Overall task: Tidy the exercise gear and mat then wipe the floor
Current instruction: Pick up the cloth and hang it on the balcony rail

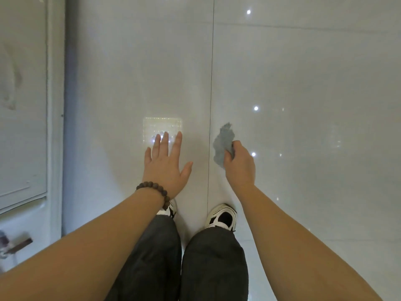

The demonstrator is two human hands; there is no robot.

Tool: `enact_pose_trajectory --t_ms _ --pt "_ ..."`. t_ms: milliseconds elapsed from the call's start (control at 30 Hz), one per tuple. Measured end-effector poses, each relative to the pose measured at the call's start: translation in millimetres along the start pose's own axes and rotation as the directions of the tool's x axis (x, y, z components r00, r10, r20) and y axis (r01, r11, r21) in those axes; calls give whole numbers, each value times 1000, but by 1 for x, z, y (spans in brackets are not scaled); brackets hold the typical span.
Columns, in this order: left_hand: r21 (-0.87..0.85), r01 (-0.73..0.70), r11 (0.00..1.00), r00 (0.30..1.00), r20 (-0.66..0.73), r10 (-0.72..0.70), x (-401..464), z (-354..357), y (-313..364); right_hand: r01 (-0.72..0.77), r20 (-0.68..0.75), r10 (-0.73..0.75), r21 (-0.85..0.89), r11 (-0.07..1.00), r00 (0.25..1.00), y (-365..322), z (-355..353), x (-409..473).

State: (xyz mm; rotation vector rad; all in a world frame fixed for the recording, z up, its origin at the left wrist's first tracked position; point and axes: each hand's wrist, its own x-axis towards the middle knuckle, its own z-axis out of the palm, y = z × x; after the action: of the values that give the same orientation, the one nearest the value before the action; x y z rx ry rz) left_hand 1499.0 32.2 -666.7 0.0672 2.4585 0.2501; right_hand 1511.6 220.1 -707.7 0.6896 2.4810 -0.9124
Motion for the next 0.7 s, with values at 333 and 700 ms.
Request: enact_pose_trajectory --t_ms 333,700 --pt "-41 -182 983 965 -197 170 -134 -232 95 257 -130 -261 -41 965 957 -152 -247 -127" --pt "142 -430 892 791 -418 448 -290 -451 189 382 -406 -423 -182 906 810 -266 -483 -279"
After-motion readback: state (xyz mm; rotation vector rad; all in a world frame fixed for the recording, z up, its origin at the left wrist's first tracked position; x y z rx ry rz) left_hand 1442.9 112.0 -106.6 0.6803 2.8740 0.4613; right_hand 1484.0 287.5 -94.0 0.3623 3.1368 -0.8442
